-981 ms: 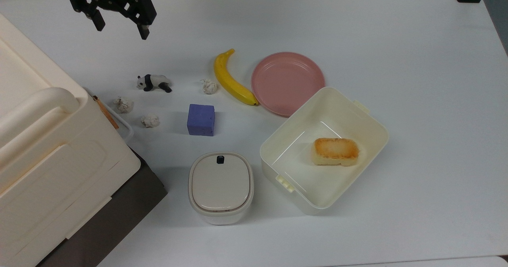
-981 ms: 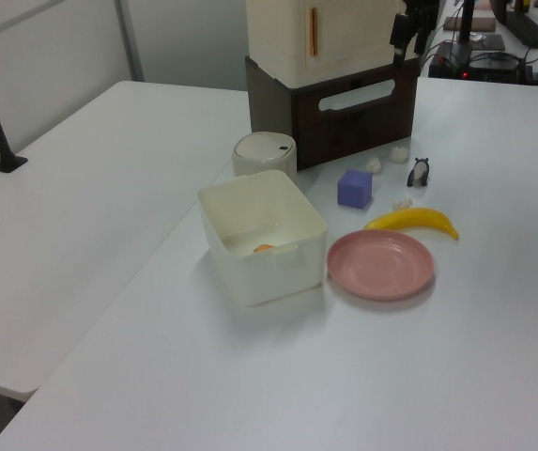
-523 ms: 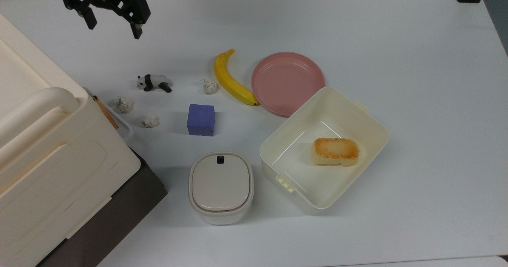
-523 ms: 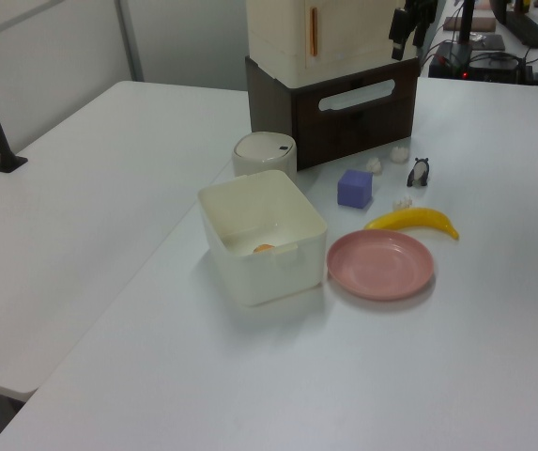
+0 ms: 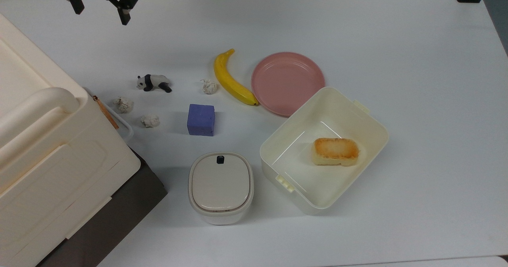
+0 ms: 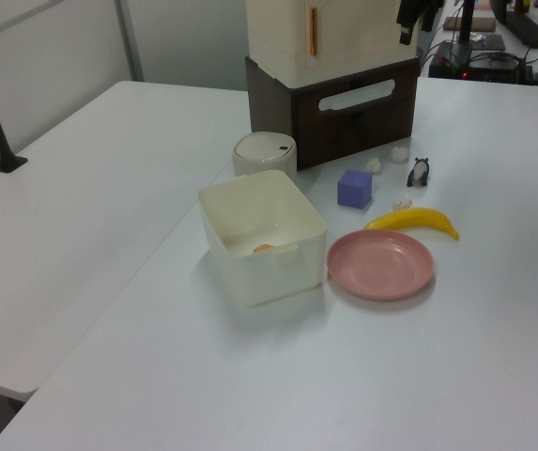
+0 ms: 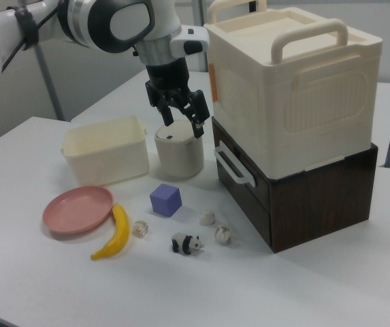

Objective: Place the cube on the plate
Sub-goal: 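Move the open gripper over the purple cube and lower onto it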

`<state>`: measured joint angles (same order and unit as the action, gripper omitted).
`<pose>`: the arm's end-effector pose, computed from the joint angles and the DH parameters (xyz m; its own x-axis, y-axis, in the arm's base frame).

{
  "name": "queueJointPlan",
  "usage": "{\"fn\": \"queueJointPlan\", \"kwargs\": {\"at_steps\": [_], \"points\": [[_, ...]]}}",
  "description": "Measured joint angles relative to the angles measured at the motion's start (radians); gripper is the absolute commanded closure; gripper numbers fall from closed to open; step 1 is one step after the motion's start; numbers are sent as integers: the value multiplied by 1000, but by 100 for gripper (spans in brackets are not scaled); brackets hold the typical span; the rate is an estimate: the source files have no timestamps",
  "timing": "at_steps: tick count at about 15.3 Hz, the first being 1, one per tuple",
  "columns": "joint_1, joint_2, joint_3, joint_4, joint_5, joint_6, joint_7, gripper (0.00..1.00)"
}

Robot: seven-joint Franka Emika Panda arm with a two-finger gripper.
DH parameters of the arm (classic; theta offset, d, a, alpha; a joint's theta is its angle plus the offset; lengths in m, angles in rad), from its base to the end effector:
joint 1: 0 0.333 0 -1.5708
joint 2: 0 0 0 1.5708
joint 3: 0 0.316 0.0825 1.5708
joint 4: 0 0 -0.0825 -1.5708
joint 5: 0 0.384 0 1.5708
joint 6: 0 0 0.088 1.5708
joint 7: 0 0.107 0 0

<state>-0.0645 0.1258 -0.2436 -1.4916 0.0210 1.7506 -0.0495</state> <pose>0.5841 -0.1740 0.6084 0.9585 -0.2508 0.1358 -0.2552 -0.9668 0.0160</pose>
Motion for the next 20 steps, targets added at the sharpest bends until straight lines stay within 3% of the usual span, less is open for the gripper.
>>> {"fn": "queueJointPlan", "kwargs": {"at_steps": [7,12,14,17,20], "points": [[-22,-80,-5,11,14,-279,-35,0],[-56,-112,-4,-2,55,-299,-41,0],[-53,-111,1,-29,56,-265,-41,0],[-36,-105,22,-145,57,-84,-30,0],[-31,-83,88,-270,57,103,-19,0]]}}
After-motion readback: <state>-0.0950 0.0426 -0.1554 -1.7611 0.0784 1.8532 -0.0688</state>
